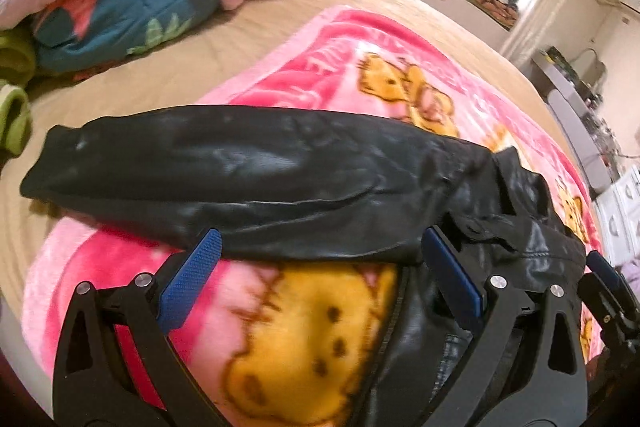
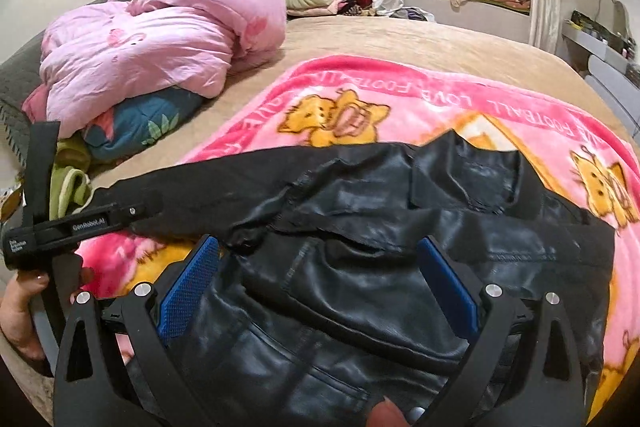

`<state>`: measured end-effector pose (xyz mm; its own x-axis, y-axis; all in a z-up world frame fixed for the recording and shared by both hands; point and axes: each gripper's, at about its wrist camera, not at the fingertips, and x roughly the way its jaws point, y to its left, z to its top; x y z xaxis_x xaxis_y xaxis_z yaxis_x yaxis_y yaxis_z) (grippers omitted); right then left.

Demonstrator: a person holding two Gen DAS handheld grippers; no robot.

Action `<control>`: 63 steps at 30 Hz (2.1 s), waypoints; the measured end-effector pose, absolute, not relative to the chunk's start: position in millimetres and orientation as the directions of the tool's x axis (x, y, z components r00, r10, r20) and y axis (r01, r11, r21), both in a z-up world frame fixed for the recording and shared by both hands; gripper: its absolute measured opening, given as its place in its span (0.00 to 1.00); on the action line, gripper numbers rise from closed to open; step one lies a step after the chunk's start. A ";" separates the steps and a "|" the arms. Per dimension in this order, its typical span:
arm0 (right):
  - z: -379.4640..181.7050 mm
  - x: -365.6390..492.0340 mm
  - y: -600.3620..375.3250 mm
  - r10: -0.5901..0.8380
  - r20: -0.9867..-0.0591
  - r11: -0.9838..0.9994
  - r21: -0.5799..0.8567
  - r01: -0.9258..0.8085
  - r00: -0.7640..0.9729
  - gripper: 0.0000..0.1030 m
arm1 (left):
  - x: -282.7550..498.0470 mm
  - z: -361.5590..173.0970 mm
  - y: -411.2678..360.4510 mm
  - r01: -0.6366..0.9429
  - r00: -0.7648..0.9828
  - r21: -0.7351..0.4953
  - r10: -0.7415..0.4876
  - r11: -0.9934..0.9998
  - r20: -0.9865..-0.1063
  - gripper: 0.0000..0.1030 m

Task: Fold large clothes
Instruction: 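Move the left gripper along the other sleeve toward its cuff, then close the left gripper on the sleeve cuff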

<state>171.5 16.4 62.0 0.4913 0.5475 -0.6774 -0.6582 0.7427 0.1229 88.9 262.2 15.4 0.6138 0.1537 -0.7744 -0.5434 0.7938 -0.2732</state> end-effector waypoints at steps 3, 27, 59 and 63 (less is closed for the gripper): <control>65.3 170.9 30.8 0.563 -0.675 0.728 0.131 -0.673 0.477 0.96 | 82.3 16.3 275.1 -0.574 0.609 -0.279 0.173 0.770 -0.774 0.91; 50.4 156.5 109.6 0.611 -0.702 0.659 0.197 -0.725 0.365 0.96 | 37.0 0.3 346.8 -0.754 0.520 -0.274 0.289 0.597 -0.803 0.91; 49.4 141.2 54.3 0.602 -0.691 0.718 0.249 -0.650 0.400 0.96 | 26.5 -32.6 433.8 -0.780 0.566 -0.429 0.223 0.455 -0.794 0.23; 46.9 142.5 42.6 0.612 -0.680 0.727 0.284 -0.626 0.403 0.96 | 27.2 -5.3 425.3 -0.730 0.635 -0.454 0.262 0.511 -0.727 0.12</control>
